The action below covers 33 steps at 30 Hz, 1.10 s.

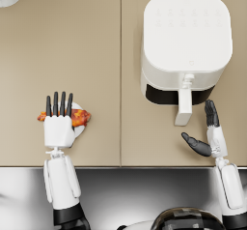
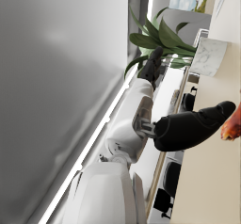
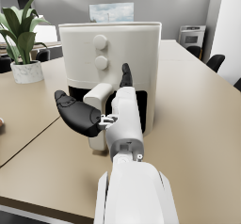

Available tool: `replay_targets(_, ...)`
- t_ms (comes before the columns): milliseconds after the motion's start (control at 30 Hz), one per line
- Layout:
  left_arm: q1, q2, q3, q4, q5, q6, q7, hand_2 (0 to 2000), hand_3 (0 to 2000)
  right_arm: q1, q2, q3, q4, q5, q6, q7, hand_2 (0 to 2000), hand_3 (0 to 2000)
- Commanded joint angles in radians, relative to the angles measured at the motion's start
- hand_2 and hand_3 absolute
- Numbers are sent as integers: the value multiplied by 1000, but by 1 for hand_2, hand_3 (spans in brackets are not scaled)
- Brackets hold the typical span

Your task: Pick up the drumstick and place it into the air fryer

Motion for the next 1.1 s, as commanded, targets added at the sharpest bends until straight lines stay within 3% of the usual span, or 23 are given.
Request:
replay_targets(33,39,-3,18,88,17,-3,0,0,0,10,-6,-12,8,0,0,0,0,0)
replay_targets(400,103,9,81,337,58,-5,-2,0,0,13,-29,-15,-18,0,0,0,0,0)
replay_targets(667,161,8,121,509,58,72,-5,0,0,13,-44,-6,-57,0,0,0,0,0)
replay_targets(700,170,7,125,533,57,70,-10,1361,327,17,-47,-4,-64,0,0,0,0,0)
replay_targets(733,181,6,123,551,57,62,-10,2000,653,18,-49,-4,-74,0,0,0,0,0)
replay_targets(867,208,2,147,579,58,140,1,2000,1960,39,-63,1,-191,0,0,0,0,0)
replay_targets(1000,183,0,148,427,59,159,56,2000,2000,65,-78,19,-299,0,0,0,0,0)
replay_targets(1100,179,4,128,307,59,281,157,2000,2000,93,-94,49,-386,0,0,0,0,0)
